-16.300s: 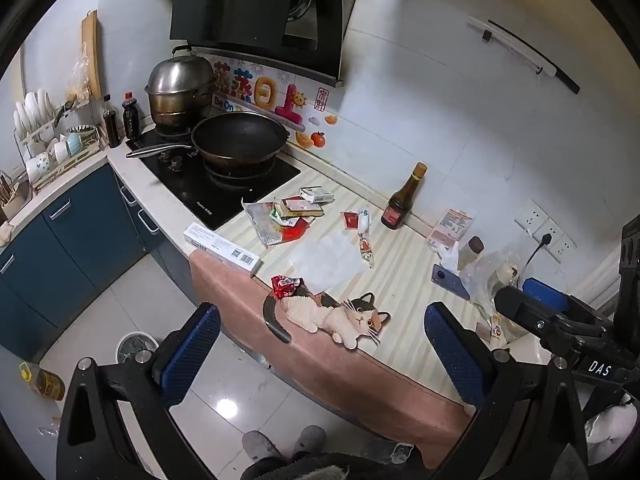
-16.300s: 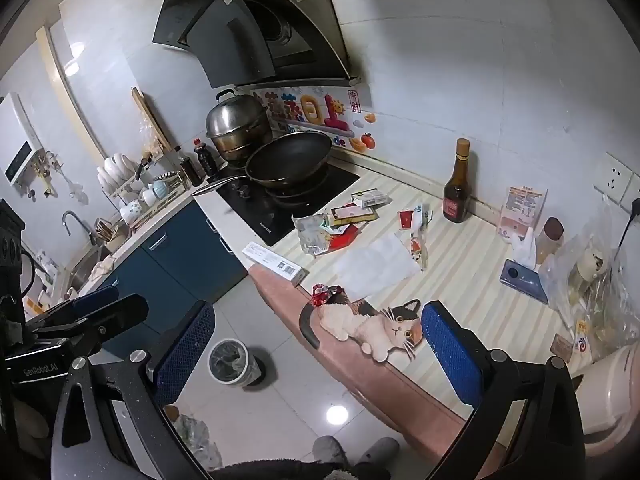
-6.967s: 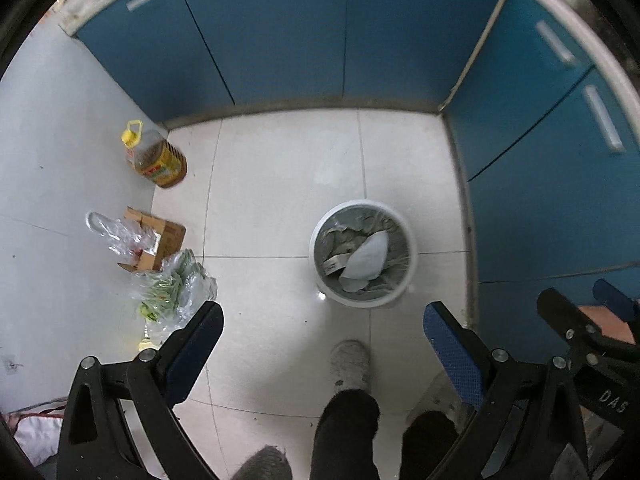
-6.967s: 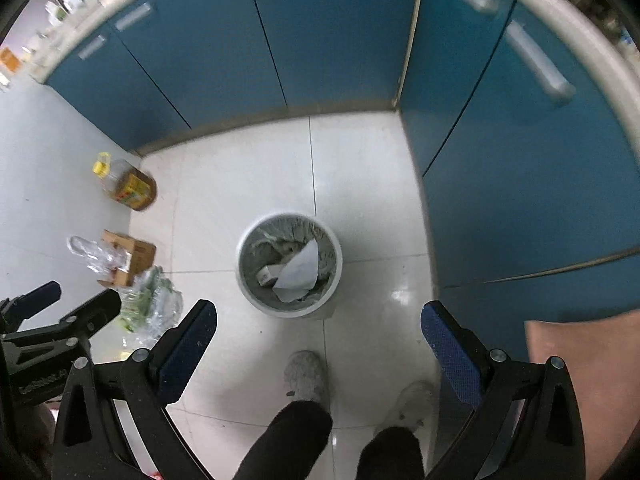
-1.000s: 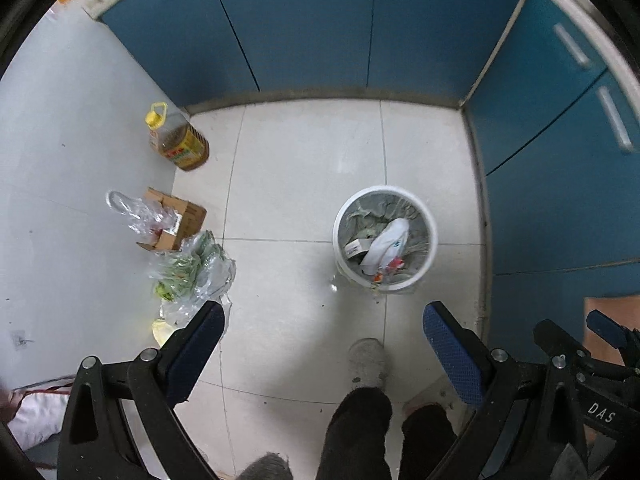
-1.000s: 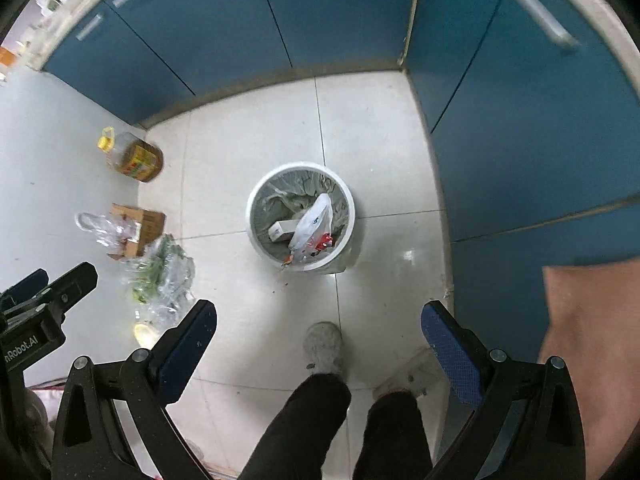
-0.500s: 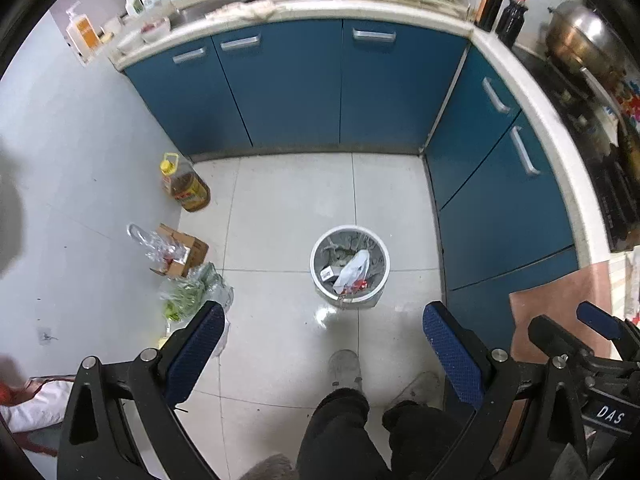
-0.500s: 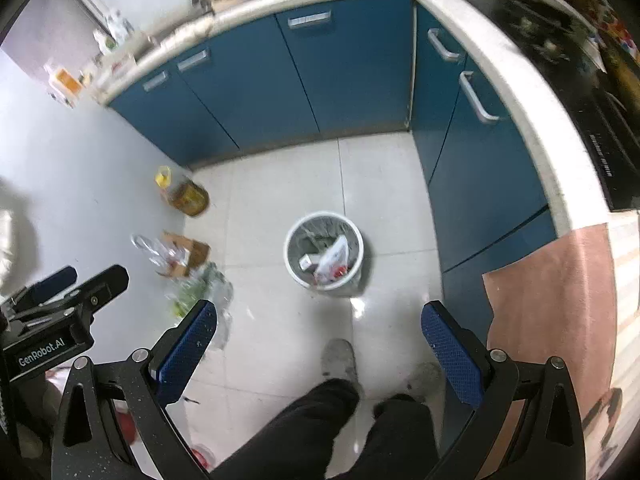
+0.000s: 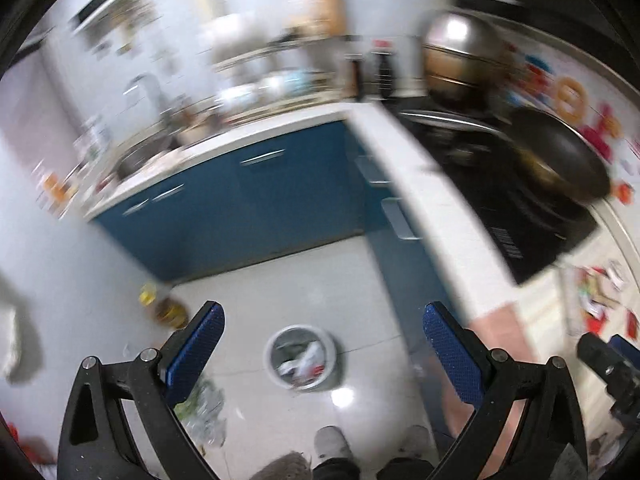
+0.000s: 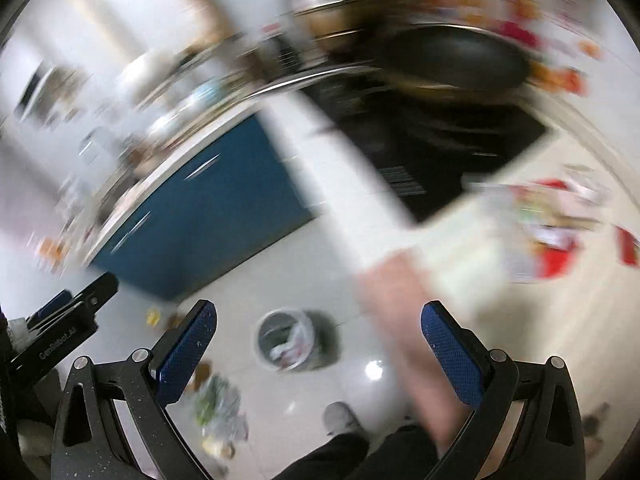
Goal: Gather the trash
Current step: 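Move both tools back up toward the counter, then grasp the white medicine box with the left tool while the right tool grasps the red sachet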
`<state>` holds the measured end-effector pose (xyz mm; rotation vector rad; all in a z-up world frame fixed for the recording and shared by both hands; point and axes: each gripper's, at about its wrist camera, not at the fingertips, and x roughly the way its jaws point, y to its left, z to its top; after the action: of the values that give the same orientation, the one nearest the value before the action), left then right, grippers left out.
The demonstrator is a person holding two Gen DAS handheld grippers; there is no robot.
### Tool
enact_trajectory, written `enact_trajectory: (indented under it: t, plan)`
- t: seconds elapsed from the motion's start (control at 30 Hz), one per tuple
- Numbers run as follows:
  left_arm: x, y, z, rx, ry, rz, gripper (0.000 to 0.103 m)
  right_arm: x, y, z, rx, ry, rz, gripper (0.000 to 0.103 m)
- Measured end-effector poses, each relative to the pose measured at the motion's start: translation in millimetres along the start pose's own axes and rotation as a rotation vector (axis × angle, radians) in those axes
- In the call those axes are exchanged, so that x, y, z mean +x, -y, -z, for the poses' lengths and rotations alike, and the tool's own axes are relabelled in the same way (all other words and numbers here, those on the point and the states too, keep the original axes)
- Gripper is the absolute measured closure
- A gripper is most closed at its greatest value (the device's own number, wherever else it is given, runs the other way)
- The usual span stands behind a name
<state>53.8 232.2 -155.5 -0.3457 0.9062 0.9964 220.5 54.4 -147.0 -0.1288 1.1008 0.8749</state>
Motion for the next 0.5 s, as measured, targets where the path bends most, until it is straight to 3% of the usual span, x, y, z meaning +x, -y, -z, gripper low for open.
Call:
enact_trajectory:
  t: [0.23, 0.4, 0.5]
  plan:
    - [17.3, 228.2, -22.9, 0.395, -0.016, 0.140, 0.001, -29.6, 231.7, -26.8, 0.378, -0.012, 0.317, 0.000]
    - [38.5, 368.8, -27.3, 0.623, -0.045, 0.216, 0.001, -16.7, 348.7, -35.5, 0.504, -0.019, 0.420, 0.000]
    - [51.7, 428.2, -30.7, 0.709, -0.073, 0.242, 0.001, 13.7, 397.9, -49.4, 0.502, -0.060, 0.440, 0.011]
